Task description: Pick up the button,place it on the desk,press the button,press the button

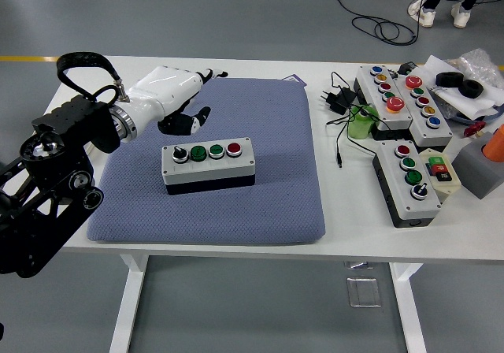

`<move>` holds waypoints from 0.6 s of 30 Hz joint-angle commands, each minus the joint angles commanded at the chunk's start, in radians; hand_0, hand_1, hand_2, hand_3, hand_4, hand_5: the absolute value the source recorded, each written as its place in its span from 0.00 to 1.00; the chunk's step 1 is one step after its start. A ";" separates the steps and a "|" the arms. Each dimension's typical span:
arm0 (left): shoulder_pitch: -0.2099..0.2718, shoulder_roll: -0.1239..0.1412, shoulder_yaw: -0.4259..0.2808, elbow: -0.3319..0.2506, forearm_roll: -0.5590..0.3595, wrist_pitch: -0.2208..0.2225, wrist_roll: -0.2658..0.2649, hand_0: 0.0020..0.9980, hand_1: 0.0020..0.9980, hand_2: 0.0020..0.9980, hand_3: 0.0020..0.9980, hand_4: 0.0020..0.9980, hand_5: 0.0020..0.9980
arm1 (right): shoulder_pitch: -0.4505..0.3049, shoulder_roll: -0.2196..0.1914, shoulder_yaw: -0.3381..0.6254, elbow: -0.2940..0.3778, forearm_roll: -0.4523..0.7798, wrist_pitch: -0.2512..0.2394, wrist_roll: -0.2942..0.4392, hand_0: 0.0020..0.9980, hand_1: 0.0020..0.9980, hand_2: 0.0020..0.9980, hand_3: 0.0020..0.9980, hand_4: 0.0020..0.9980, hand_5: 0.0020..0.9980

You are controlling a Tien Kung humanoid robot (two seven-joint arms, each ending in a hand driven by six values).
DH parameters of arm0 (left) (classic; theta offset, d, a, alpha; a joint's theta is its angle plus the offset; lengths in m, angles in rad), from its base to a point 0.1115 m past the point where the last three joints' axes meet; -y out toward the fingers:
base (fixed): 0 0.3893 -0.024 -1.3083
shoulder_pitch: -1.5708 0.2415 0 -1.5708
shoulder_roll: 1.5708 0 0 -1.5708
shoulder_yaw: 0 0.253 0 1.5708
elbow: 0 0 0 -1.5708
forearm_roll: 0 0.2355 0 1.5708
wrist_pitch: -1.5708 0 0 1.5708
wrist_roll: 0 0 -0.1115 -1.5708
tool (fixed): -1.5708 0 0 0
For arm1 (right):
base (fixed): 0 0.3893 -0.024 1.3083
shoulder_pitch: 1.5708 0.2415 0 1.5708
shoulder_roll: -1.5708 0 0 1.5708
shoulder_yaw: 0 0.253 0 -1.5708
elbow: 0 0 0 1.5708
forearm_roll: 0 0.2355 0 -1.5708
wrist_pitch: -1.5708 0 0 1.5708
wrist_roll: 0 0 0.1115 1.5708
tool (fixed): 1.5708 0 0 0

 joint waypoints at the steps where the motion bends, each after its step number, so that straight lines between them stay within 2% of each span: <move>1: 0.000 -0.002 -0.013 0.009 -0.032 0.046 -0.010 0.65 0.67 0.70 1.00 0.68 0.52 | 0.000 0.000 0.001 0.000 -0.001 0.000 0.000 0.67 0.65 0.71 0.60 0.39 0.24; 4: 0.001 -0.003 -0.038 0.034 -0.130 0.167 -0.028 0.65 0.67 0.70 1.00 0.68 0.52 | 0.000 0.000 0.001 0.000 -0.001 0.000 0.000 0.67 0.65 0.71 0.60 0.39 0.24; 5: 0.002 -0.003 -0.042 0.040 -0.164 0.202 -0.033 0.95 0.97 1.00 1.00 0.85 1.00 | 0.000 0.000 0.000 0.000 0.000 0.000 0.000 0.67 0.65 0.71 0.60 0.39 0.24; 6: 0.004 -0.002 -0.048 0.052 -0.210 0.243 -0.043 0.95 0.97 1.00 1.00 0.85 1.00 | 0.000 0.000 -0.001 0.000 0.001 0.000 0.001 0.67 0.65 0.71 0.60 0.39 0.24; 10: 0.020 -0.004 -0.050 0.088 -0.377 0.322 -0.085 0.95 0.97 1.00 1.00 0.85 1.00 | -0.002 0.000 -0.001 0.000 0.002 0.000 0.001 0.67 0.65 0.71 0.60 0.39 0.24; 11: 0.024 -0.004 -0.049 0.094 -0.416 0.331 -0.091 1.00 1.00 1.00 1.00 0.83 1.00 | -0.002 0.000 -0.001 0.000 0.002 0.000 0.001 0.67 0.65 0.71 0.60 0.39 0.24; 13: 0.039 -0.005 -0.043 0.120 -0.501 0.373 -0.117 1.00 1.00 1.00 1.00 0.83 1.00 | -0.003 0.001 -0.001 0.000 0.002 0.000 0.000 0.67 0.65 0.71 0.60 0.39 0.24; 16: 0.051 -0.005 -0.046 0.146 -0.624 0.404 -0.138 1.00 1.00 1.00 1.00 0.83 1.00 | -0.004 0.002 0.000 0.000 0.000 0.000 0.000 0.67 0.65 0.71 0.60 0.39 0.24; 17: 0.059 -0.004 -0.049 0.159 -0.670 0.412 -0.141 1.00 1.00 1.00 1.00 0.78 1.00 | -0.005 0.002 0.000 0.000 0.001 0.000 0.000 0.67 0.65 0.71 0.60 0.39 0.24; 18: 0.061 -0.004 -0.051 0.164 -0.715 0.415 -0.142 1.00 1.00 1.00 1.00 0.78 1.00 | -0.006 0.002 0.000 0.000 0.001 0.000 0.000 0.67 0.65 0.71 0.60 0.39 0.24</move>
